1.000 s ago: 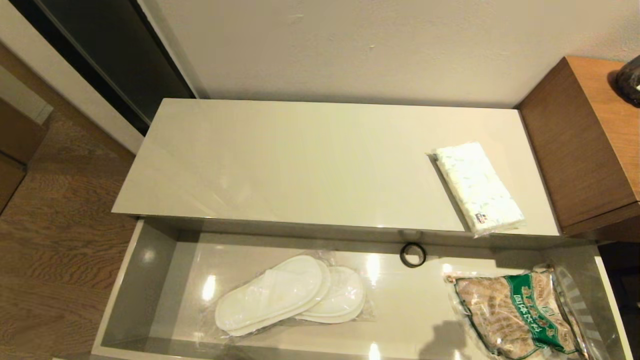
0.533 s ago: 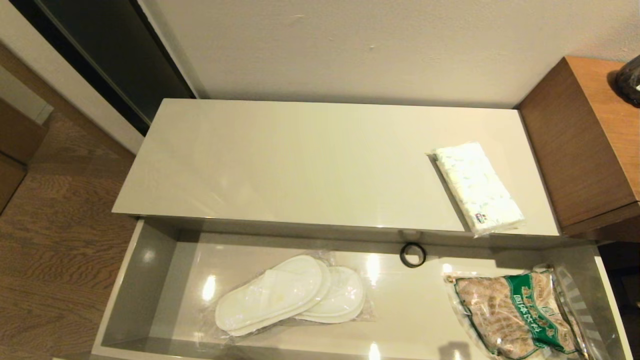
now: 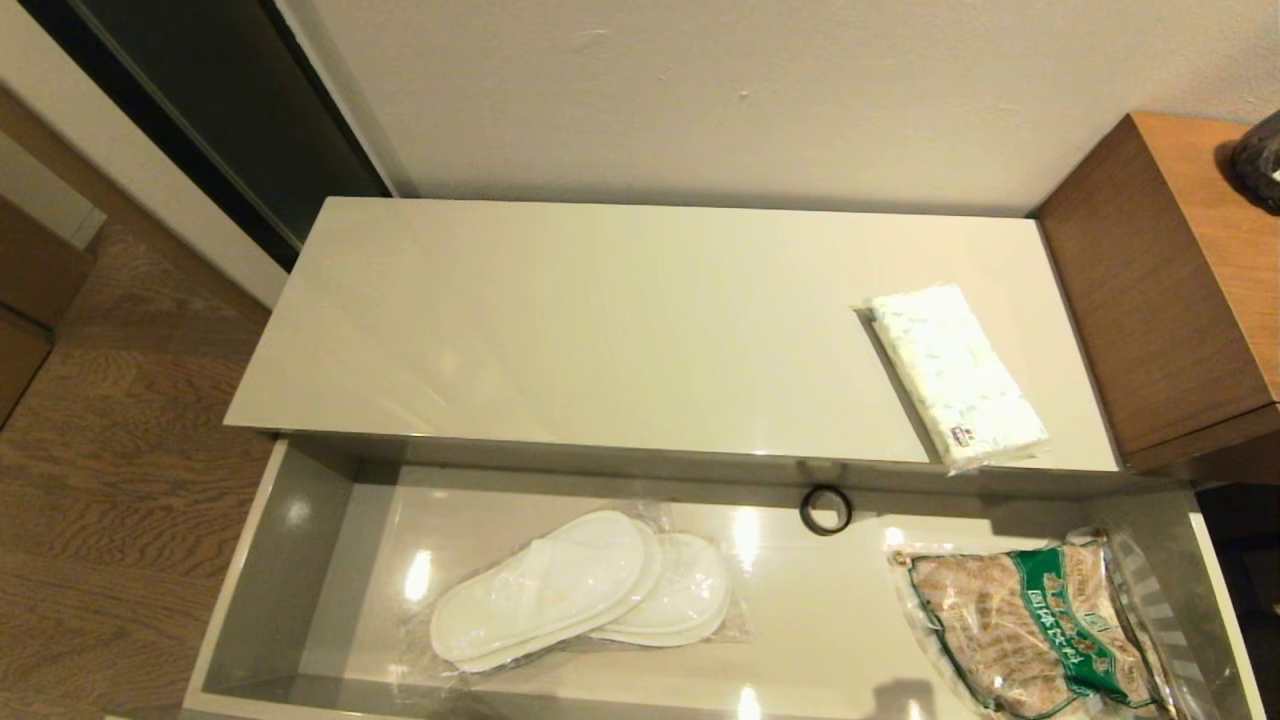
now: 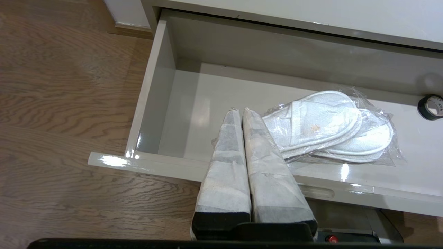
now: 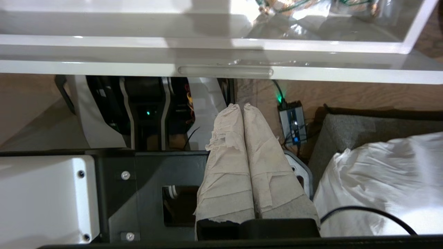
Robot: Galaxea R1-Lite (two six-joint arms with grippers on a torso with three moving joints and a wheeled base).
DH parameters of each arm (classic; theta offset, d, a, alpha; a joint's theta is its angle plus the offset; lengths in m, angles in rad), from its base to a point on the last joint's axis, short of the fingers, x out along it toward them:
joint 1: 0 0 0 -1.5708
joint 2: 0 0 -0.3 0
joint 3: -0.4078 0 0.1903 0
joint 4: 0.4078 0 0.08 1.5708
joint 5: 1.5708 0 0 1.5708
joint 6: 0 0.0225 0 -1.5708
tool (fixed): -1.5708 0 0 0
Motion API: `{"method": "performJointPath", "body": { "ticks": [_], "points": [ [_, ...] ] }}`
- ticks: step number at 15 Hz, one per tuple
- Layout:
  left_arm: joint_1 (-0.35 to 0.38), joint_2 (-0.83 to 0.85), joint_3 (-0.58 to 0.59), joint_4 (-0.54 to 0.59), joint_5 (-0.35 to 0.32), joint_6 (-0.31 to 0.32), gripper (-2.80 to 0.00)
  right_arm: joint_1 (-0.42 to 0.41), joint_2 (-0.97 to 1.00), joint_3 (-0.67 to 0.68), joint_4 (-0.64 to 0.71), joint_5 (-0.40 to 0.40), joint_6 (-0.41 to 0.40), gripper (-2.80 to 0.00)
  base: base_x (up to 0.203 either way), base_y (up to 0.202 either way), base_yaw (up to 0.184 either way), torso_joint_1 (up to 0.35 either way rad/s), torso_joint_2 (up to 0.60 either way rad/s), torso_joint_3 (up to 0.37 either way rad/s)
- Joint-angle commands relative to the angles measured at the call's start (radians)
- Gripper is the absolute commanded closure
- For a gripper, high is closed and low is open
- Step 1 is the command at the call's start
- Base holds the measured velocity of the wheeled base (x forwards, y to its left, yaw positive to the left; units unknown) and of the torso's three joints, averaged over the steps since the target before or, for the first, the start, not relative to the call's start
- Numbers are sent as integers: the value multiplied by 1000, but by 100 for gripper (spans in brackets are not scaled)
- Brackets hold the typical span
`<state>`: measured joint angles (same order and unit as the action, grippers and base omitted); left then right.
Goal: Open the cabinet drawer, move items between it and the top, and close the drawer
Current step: Close the drawer
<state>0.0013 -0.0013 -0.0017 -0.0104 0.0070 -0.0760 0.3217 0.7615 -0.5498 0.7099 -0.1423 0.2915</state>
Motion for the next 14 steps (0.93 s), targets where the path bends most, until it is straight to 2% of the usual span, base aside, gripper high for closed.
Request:
{"method": "performJointPath", "body": {
  "ticks": [1,4,9,12,14],
  "points": [
    [0,1,0,0,1,-1,0,0,59,39,-35,0,2,0,0,0,0,0,0,0],
    [0,1,0,0,0,-1,0,2,99,84,-103,1,2,0,0,0,0,0,0,0],
    [0,1,0,0,0,-1,0,1,104,197,-119,33,7,0,0,0,0,0,0,0],
    [0,1,0,0,-1,-1,0,-1,137,341,-236,34,43,0,0,0,0,0,0,0],
    [0,1,0,0,0,-1,0,-5,190,366,-295,34,84,0,0,0,0,0,0,0]
  ]
}}
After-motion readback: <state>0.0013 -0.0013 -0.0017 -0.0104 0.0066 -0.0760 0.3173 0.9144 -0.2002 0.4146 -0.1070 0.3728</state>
